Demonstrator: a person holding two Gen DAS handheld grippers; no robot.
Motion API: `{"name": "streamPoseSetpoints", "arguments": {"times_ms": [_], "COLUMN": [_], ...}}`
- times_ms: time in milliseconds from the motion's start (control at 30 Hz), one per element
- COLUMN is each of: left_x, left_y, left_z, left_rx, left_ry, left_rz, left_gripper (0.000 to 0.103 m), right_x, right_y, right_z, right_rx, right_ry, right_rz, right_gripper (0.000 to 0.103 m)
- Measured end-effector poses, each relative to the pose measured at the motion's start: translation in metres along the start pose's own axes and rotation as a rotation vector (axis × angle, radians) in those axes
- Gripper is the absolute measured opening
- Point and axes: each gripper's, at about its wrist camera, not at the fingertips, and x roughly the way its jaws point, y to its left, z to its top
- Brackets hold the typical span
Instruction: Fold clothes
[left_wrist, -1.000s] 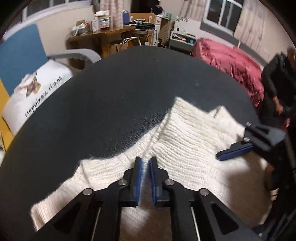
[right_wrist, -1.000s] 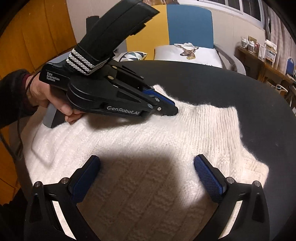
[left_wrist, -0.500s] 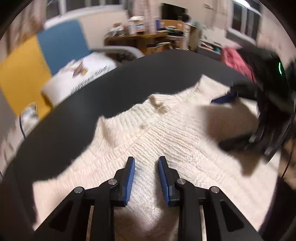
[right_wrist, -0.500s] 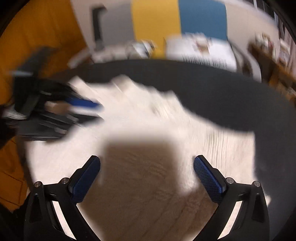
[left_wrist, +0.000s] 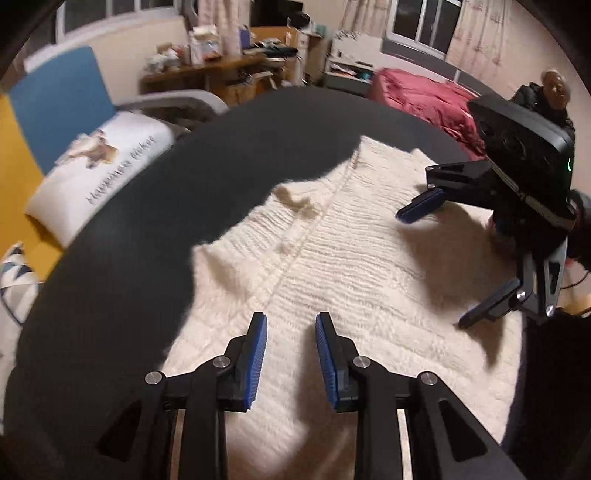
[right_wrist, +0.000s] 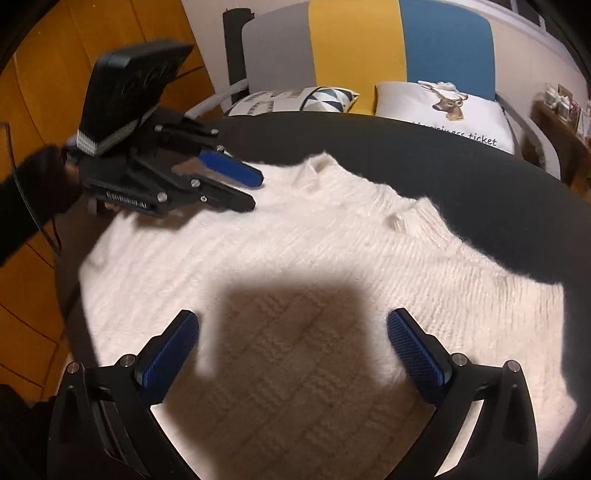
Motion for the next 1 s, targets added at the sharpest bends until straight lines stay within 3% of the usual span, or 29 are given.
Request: {"name": "streamPoseSetpoints", "arguments": {"times_ms": [200, 400, 567, 633, 667, 700, 767, 933, 1000], "left_x": [0.015, 0.007, 0.012, 0.013, 0.013, 0.012, 0.011, 0.013, 0.004], "left_y": [0.009, 0.006, 0.003, -0.002, -0.006, -0.010, -0.015, -0.008, -0.016], "left_z": [0.006, 0.003, -0.001, 0.000, 0.001, 0.001, 0.000, -0.005, 0.000], "left_rx": [-0.005, 0.024, 0.051, 0.074, 0.091, 0.099, 0.078, -0.110, -0.123], "left_ry": [0.075, 0.081, 0.107, 0.105, 0.102, 0.094, 0.068, -0.032, -0.074], "left_rz": [-0.067, -0.058, -0.068, -0.034, -0.013, 0.012, 0.070, 0.225, 0.264], "left_gripper": [0.030, 0.029, 0.028, 0.021, 0.009, 0.005, 0.004, 0.004, 0.003], "right_x": [-0.010, -0.015, 0.004, 0.015, 0.018, 0.020, 0.021, 0.021, 0.020], "right_y": [-0.009, 0.005, 0.013, 0.013, 0.013, 0.014, 0.013, 0.012, 0.014], "right_z": [-0.004, 0.015, 0.023, 0.021, 0.020, 0.019, 0.015, 0.008, 0.009], "right_rx": [0.057, 0.015, -0.036, -0.042, -0.044, -0.046, -0.042, -0.022, -0.016], "right_ry": [-0.047, -0.031, 0.052, 0.090, 0.093, 0.084, 0.054, -0.009, -0.009], "right_rz": [0.062, 0.006, -0.048, -0.078, -0.091, -0.104, -0.118, -0.151, -0.164], "right_gripper": [0.103, 0.103, 0.103, 0.103, 0.103, 0.103, 0.103, 0.103, 0.103]}}
